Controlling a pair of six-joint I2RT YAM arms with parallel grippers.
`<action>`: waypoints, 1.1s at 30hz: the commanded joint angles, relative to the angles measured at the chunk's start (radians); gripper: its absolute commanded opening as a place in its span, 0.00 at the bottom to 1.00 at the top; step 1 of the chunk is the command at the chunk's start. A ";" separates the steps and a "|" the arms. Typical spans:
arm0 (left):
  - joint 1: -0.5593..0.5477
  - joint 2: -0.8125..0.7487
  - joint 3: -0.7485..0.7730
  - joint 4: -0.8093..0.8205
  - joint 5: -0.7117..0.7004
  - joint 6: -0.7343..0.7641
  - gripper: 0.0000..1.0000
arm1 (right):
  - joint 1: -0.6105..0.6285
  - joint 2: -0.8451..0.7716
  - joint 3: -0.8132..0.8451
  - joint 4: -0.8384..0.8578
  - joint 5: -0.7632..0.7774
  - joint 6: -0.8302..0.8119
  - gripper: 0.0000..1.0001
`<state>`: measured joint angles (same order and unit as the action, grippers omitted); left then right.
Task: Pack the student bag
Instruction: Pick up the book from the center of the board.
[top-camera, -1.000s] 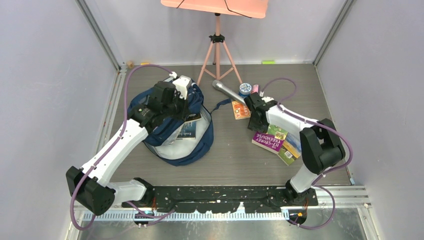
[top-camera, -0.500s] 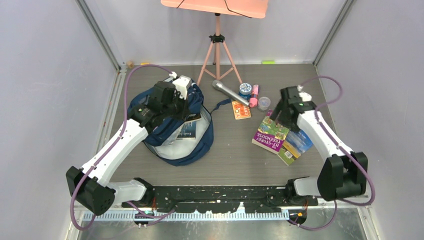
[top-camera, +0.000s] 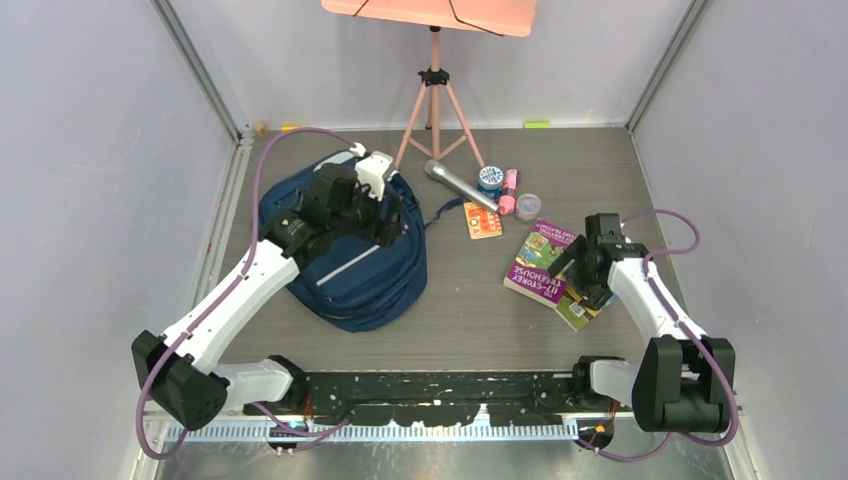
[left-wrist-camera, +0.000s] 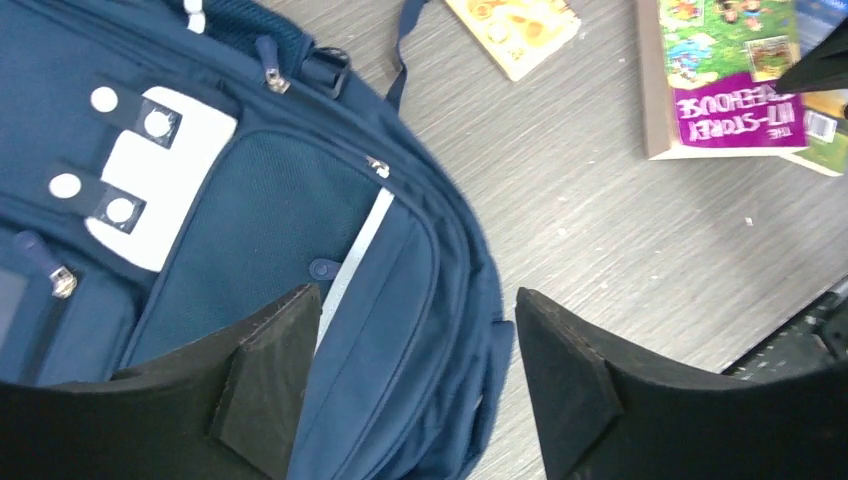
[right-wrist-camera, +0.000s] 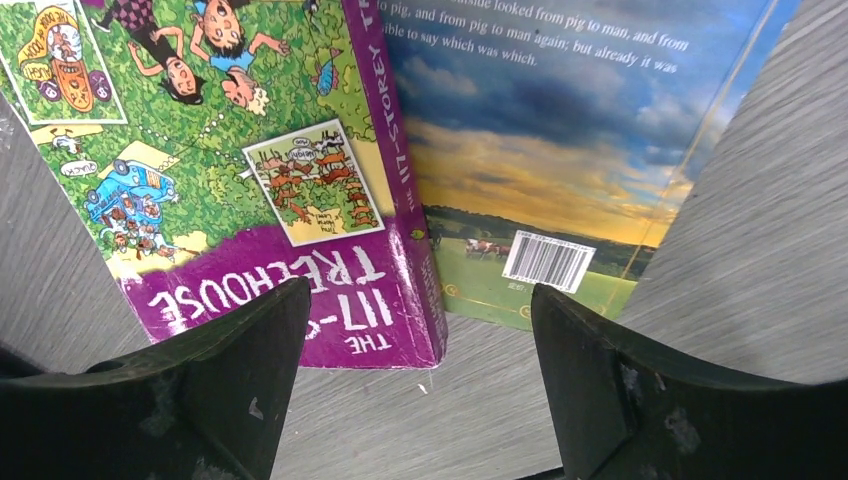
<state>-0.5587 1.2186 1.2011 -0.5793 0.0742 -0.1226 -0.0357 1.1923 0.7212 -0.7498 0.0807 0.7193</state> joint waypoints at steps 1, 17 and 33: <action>-0.078 -0.013 0.048 0.075 0.031 0.024 0.76 | -0.003 -0.029 -0.056 0.087 -0.062 0.062 0.87; -0.215 0.593 0.106 0.674 0.368 -0.430 0.83 | -0.003 0.022 -0.146 0.270 -0.185 0.108 0.81; -0.256 0.971 0.260 0.739 0.427 -0.504 0.73 | -0.003 -0.108 -0.148 0.224 -0.134 0.089 0.80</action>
<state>-0.7933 2.1658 1.4437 0.1009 0.4606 -0.6006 -0.0368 1.1133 0.5594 -0.5102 -0.0757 0.8158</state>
